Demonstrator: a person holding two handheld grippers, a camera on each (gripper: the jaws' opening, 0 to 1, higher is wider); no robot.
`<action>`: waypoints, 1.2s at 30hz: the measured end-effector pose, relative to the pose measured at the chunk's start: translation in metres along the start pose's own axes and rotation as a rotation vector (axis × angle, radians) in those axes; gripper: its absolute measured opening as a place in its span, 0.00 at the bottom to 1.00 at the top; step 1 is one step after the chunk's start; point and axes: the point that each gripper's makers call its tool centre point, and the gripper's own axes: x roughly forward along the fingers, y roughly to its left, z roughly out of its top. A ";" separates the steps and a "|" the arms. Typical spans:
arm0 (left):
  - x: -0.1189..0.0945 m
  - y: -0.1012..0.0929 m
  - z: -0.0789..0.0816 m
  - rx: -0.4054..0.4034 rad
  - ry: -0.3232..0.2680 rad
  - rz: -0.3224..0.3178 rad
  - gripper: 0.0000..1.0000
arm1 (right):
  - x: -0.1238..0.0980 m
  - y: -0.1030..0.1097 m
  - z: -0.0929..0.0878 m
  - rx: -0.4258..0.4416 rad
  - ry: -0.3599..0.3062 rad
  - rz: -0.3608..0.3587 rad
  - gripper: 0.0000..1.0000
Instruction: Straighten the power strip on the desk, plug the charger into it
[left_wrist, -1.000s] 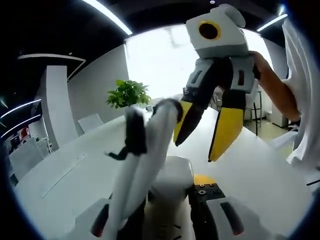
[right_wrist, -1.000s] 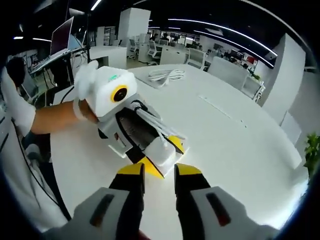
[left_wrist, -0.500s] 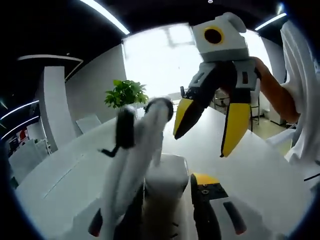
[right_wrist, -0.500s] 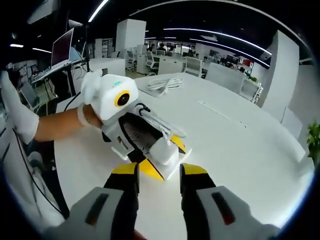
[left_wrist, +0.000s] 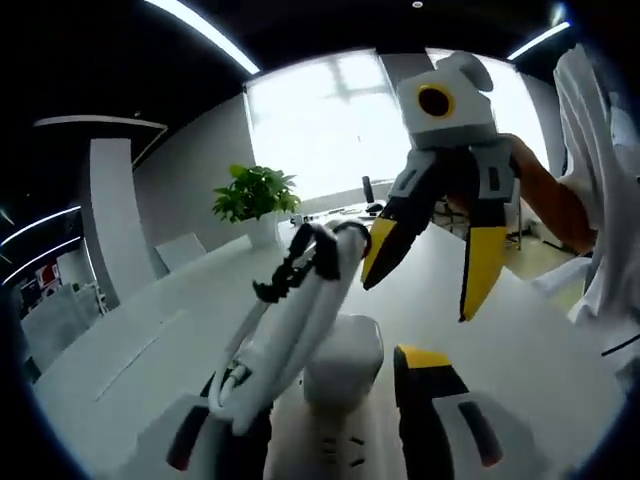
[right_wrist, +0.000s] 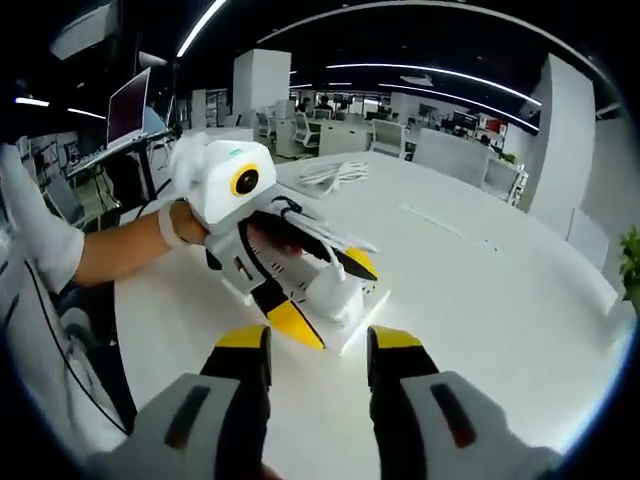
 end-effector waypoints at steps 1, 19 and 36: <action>-0.001 0.002 -0.003 0.004 0.014 0.010 0.53 | 0.001 0.000 0.000 0.000 -0.006 0.001 0.39; -0.025 -0.009 -0.011 -0.042 0.080 0.086 0.80 | 0.001 -0.001 0.001 -0.025 -0.032 0.003 0.51; -0.081 -0.039 -0.028 -0.242 0.113 0.297 0.96 | -0.011 -0.002 -0.020 -0.041 0.011 -0.052 0.75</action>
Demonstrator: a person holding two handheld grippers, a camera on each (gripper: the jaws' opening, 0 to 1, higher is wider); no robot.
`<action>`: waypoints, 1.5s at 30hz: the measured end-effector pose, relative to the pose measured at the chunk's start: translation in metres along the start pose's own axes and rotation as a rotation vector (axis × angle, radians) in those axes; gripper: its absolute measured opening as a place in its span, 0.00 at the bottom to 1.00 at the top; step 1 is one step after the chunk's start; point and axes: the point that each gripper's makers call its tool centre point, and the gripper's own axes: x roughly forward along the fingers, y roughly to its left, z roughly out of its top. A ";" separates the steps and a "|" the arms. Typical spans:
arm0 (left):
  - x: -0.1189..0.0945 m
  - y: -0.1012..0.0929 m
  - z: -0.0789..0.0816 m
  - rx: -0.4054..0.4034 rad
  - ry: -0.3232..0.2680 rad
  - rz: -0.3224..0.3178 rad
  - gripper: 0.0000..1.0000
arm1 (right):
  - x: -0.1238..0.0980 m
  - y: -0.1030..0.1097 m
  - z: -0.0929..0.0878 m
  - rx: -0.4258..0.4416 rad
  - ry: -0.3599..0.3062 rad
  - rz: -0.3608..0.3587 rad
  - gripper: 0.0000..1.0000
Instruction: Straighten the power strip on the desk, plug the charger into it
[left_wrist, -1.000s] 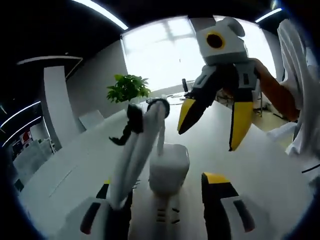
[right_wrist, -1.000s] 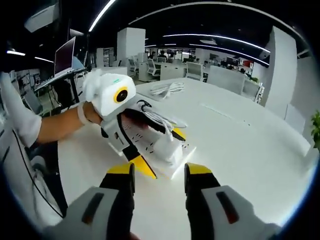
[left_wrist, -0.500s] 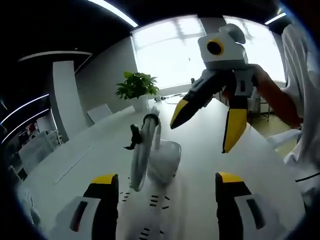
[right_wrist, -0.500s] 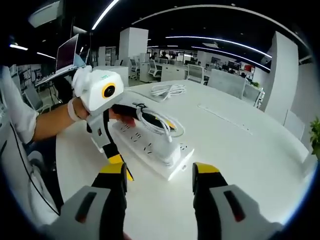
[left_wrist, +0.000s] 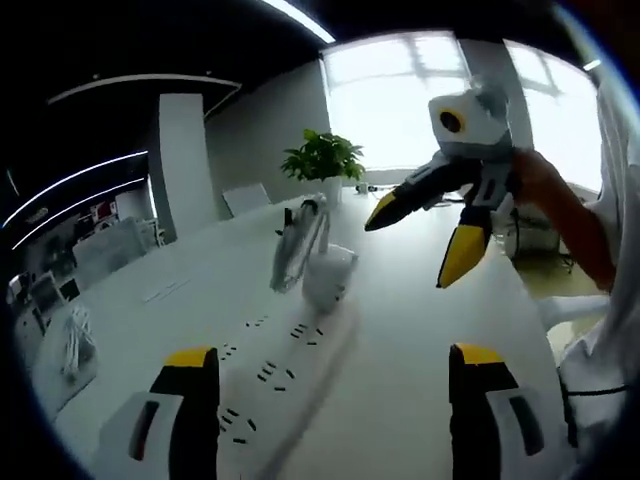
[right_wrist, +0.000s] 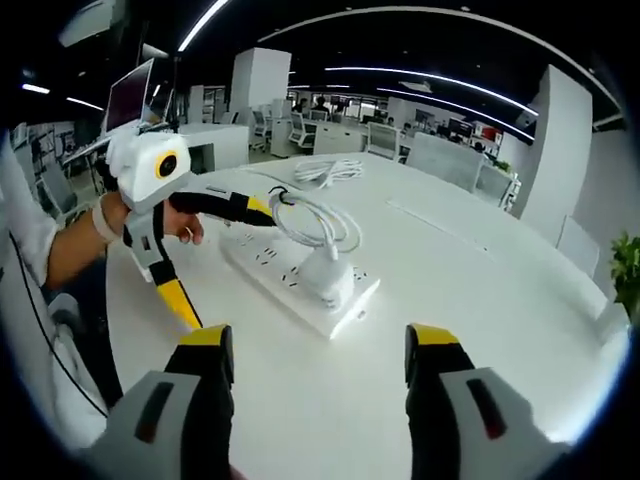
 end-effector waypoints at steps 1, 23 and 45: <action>-0.006 -0.004 -0.003 -0.017 0.007 0.013 0.96 | -0.002 0.000 -0.003 -0.001 0.005 -0.007 0.78; -0.103 -0.034 -0.038 -0.226 0.120 0.235 0.96 | -0.071 0.010 -0.044 0.106 0.056 -0.090 0.83; -0.210 -0.070 -0.049 -0.229 0.131 0.442 0.94 | -0.147 0.032 -0.073 0.149 0.081 -0.151 0.83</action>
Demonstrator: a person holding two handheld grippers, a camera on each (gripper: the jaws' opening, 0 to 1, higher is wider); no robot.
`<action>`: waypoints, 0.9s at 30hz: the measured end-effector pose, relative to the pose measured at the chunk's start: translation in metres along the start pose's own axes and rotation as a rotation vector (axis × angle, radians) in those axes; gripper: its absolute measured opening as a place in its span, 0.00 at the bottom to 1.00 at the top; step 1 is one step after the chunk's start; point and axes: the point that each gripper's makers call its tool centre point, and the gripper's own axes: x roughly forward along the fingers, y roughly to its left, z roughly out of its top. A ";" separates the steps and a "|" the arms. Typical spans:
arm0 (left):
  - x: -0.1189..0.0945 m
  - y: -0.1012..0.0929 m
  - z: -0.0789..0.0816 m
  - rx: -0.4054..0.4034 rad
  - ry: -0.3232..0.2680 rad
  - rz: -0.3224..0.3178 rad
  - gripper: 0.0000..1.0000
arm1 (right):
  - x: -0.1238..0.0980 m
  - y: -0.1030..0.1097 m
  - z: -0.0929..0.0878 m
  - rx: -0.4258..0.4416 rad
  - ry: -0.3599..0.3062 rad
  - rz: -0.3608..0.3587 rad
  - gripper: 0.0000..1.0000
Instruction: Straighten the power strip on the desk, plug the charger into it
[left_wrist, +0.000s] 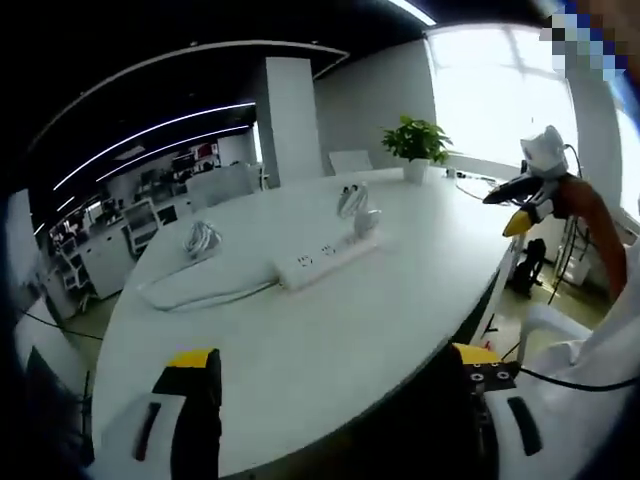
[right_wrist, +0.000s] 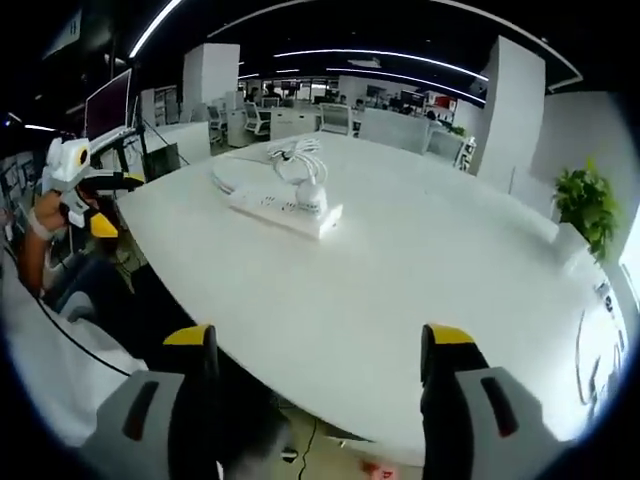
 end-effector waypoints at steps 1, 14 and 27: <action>-0.004 0.000 -0.002 -0.001 0.002 0.008 0.94 | -0.003 0.000 -0.001 -0.004 -0.003 -0.004 0.83; -0.049 -0.013 -0.017 0.000 -0.005 0.061 0.93 | -0.018 0.016 0.000 -0.028 -0.032 0.001 0.81; -0.060 -0.018 -0.013 -0.002 -0.020 0.086 0.93 | -0.030 0.013 0.000 -0.017 -0.069 0.000 0.81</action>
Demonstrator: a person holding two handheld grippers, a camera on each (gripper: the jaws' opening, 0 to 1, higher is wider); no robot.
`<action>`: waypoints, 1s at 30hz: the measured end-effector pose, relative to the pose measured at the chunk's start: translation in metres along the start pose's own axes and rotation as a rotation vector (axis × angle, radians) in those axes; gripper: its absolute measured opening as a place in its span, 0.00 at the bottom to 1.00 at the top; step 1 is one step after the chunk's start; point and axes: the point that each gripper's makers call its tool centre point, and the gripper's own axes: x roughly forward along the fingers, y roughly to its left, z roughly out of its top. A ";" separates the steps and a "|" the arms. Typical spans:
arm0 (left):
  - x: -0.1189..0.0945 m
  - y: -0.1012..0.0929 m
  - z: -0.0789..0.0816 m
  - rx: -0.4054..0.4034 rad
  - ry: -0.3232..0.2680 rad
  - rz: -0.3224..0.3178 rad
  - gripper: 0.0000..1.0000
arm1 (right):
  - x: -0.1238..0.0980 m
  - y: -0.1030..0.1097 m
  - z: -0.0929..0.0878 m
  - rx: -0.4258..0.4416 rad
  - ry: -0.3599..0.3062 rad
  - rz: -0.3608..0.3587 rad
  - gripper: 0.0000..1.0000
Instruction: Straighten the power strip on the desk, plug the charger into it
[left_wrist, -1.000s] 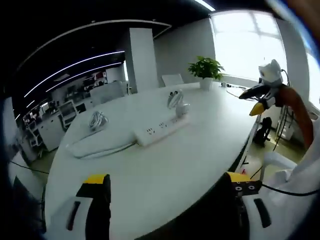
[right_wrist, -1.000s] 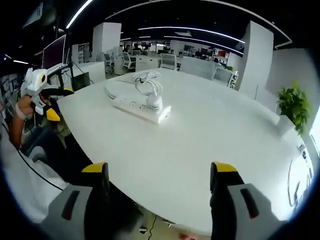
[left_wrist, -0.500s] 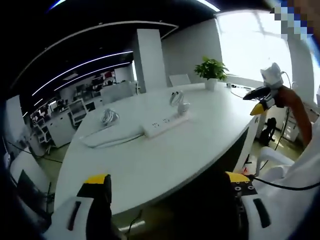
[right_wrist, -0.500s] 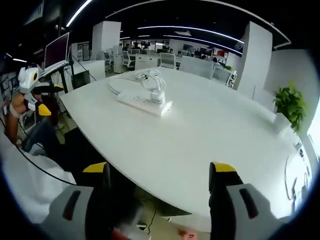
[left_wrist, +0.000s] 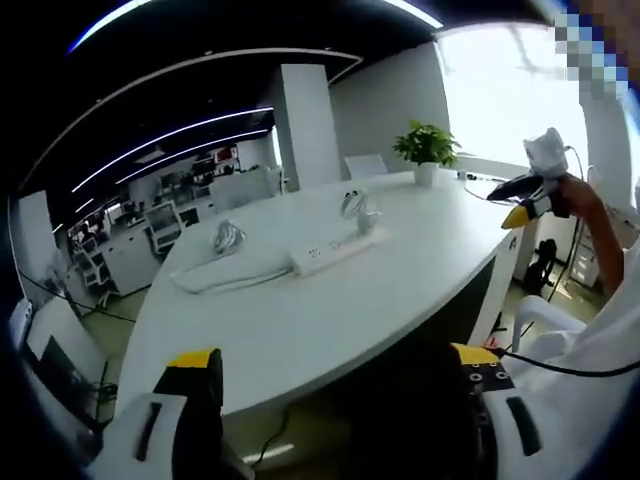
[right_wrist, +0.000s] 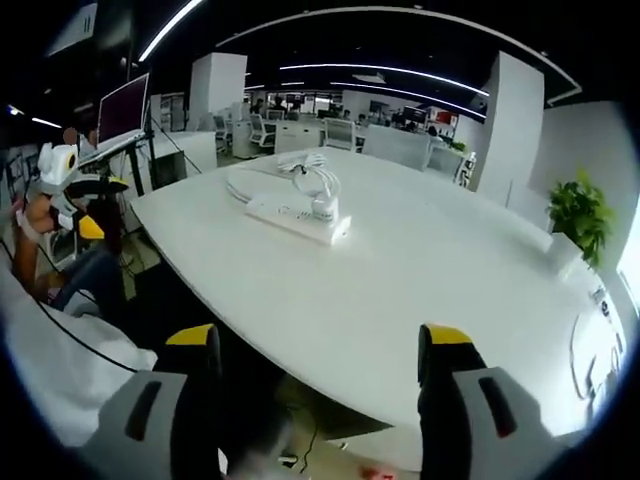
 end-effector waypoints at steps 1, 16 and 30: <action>0.000 -0.001 0.001 0.000 -0.001 -0.004 0.93 | 0.000 0.000 0.000 0.000 0.000 0.001 0.81; -0.003 -0.010 0.004 0.003 -0.014 -0.014 0.94 | -0.003 0.007 0.001 -0.004 -0.017 0.016 0.80; -0.006 -0.011 0.002 0.011 -0.014 -0.014 0.94 | -0.006 0.016 0.006 -0.017 -0.029 0.023 0.80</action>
